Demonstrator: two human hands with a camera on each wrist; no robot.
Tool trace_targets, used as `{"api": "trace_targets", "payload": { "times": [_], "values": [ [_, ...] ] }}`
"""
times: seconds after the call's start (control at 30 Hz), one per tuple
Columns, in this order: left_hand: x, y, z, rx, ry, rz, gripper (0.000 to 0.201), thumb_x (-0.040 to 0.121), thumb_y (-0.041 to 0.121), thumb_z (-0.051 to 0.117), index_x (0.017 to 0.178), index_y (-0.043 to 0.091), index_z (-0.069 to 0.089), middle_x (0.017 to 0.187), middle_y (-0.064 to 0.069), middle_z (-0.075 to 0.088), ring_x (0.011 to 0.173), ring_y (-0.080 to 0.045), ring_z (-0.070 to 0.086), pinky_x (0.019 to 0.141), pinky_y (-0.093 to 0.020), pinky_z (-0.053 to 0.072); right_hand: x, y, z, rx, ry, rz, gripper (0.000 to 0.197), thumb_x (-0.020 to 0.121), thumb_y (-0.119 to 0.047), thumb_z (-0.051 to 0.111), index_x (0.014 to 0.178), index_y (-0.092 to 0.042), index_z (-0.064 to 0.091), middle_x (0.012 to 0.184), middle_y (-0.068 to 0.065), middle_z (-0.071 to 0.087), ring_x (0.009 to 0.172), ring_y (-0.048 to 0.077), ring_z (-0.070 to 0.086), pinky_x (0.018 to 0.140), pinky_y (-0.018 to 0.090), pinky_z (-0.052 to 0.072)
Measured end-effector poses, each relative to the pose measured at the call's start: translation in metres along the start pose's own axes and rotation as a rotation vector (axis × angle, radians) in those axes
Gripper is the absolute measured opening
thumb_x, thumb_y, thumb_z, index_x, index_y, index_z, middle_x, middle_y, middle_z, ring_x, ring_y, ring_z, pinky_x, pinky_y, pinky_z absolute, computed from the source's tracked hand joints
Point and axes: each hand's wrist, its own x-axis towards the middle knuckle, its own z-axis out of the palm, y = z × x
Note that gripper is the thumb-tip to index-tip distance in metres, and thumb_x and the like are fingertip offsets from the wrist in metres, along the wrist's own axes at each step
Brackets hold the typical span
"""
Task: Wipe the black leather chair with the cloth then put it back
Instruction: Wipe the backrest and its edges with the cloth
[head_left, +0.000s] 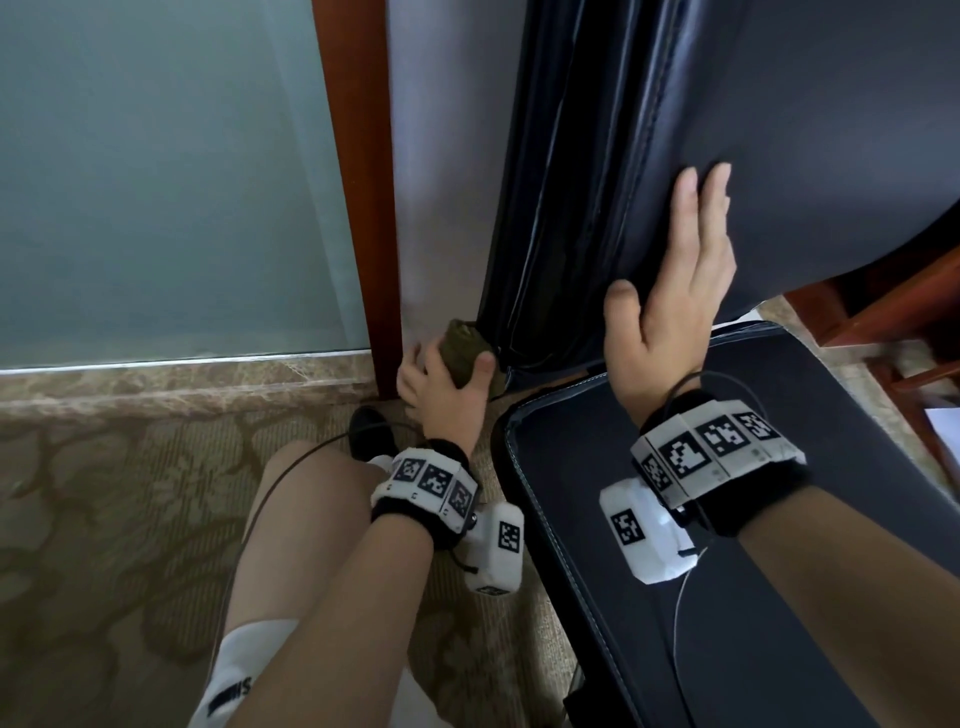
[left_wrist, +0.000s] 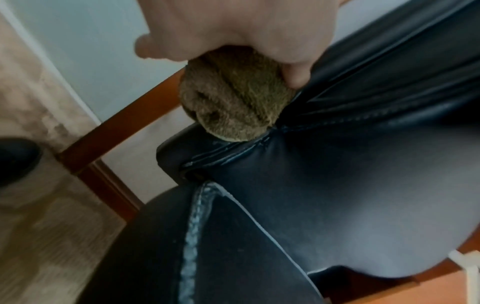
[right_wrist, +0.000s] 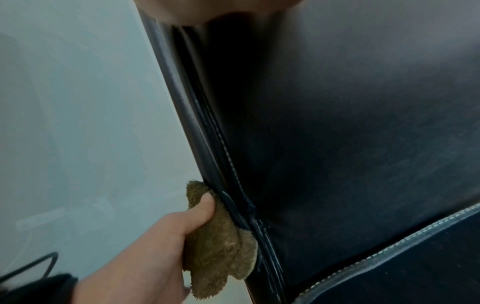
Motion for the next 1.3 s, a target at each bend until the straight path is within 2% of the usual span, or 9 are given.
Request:
{"api": "trace_targets", "payload": {
  "times": [0.07, 0.17, 0.27, 0.43, 0.63, 0.77, 0.97, 1.13, 1.3],
  "values": [
    [-0.001, -0.001, 0.0, -0.048, 0.02, 0.123, 0.06, 0.08, 0.049, 0.055, 0.122, 0.007, 0.05, 0.123, -0.013, 0.053, 0.119, -0.028, 0.045, 0.106, -0.043, 0.032, 0.0, 0.0, 0.002, -0.002, 0.015, 0.004, 0.071, 0.073, -0.011, 0.042, 0.141, 0.0, 0.024, 0.148, 0.031, 0.019, 0.137, 0.038, 0.017, 0.113, 0.028, 0.009],
    [-0.009, -0.006, 0.007, -0.125, 0.125, 0.247, 0.052, 0.09, 0.007, 0.055, 0.135, 0.025, 0.039, 0.126, 0.011, 0.049, 0.117, -0.002, 0.043, 0.1, -0.007, 0.03, 0.0, 0.002, 0.004, -0.01, 0.035, -0.006, 0.072, 0.072, -0.011, 0.041, 0.14, 0.001, 0.024, 0.147, 0.032, 0.02, 0.136, 0.037, 0.017, 0.113, 0.028, 0.009],
    [-0.01, -0.017, 0.018, -0.165, 0.117, 0.294, 0.048, 0.092, 0.02, 0.05, 0.134, 0.033, 0.03, 0.124, 0.026, 0.036, 0.115, 0.012, 0.033, 0.091, 0.007, 0.02, -0.001, 0.003, 0.006, -0.011, 0.055, -0.022, 0.07, 0.072, -0.012, 0.04, 0.139, 0.001, 0.024, 0.145, 0.034, 0.02, 0.136, 0.037, 0.016, 0.114, 0.025, 0.007],
    [0.0, -0.042, 0.032, -0.343, 0.07, 0.133, 0.066, 0.073, 0.081, 0.041, 0.129, 0.047, 0.029, 0.14, -0.001, 0.042, 0.126, -0.014, 0.044, 0.104, -0.021, 0.034, 0.001, 0.002, 0.012, 0.042, 0.072, 0.004, 0.07, 0.071, -0.012, 0.039, 0.138, -0.001, 0.022, 0.145, 0.036, 0.019, 0.136, 0.037, 0.013, 0.115, 0.027, 0.006],
    [0.008, -0.043, 0.04, -0.578, -0.012, -0.266, 0.047, 0.1, 0.013, 0.035, 0.144, 0.021, 0.019, 0.139, -0.008, 0.035, 0.13, -0.022, 0.035, 0.1, -0.021, 0.03, 0.0, 0.007, 0.013, 0.035, 0.055, -0.028, 0.069, 0.072, -0.011, 0.04, 0.138, 0.005, 0.024, 0.142, 0.04, 0.019, 0.135, 0.041, 0.014, 0.115, 0.029, 0.007],
    [0.009, -0.042, 0.036, -0.727, 0.019, -0.444, 0.042, 0.1, 0.015, 0.04, 0.139, 0.024, 0.028, 0.132, -0.013, 0.046, 0.121, -0.032, 0.047, 0.106, -0.047, 0.036, -0.002, 0.004, 0.011, 0.032, 0.043, -0.011, 0.069, 0.073, -0.01, 0.04, 0.137, 0.01, 0.026, 0.143, 0.04, 0.019, 0.136, 0.044, 0.014, 0.115, 0.032, 0.008],
    [0.011, -0.036, 0.023, -0.916, 0.136, -0.64, 0.048, 0.101, 0.016, 0.037, 0.145, 0.031, 0.026, 0.134, -0.01, 0.045, 0.12, -0.032, 0.047, 0.094, -0.046, 0.046, -0.003, -0.004, 0.001, 0.048, 0.0, 0.029, 0.07, 0.073, -0.005, 0.044, 0.138, 0.01, 0.026, 0.145, 0.037, 0.017, 0.137, 0.046, 0.013, 0.114, 0.027, 0.006],
    [0.011, -0.021, 0.012, -0.827, 0.175, -0.522, 0.052, 0.099, 0.015, 0.04, 0.147, 0.025, 0.021, 0.139, -0.012, 0.042, 0.12, -0.028, 0.047, 0.102, -0.048, 0.041, -0.009, 0.0, -0.008, 0.088, -0.07, 0.016, 0.066, 0.075, 0.004, 0.045, 0.139, 0.008, 0.028, 0.146, 0.035, 0.016, 0.138, 0.044, 0.013, 0.116, 0.029, 0.007],
    [0.01, 0.002, 0.012, -0.707, 0.118, -0.178, 0.054, 0.099, 0.012, 0.042, 0.147, 0.021, 0.019, 0.125, 0.004, 0.043, 0.106, -0.005, 0.048, 0.083, -0.01, 0.042, -0.025, 0.015, -0.012, 0.059, -0.147, -0.021, 0.065, 0.077, 0.006, 0.044, 0.139, 0.004, 0.024, 0.146, 0.036, 0.016, 0.138, 0.045, 0.014, 0.117, 0.036, 0.01]
  ]
}}
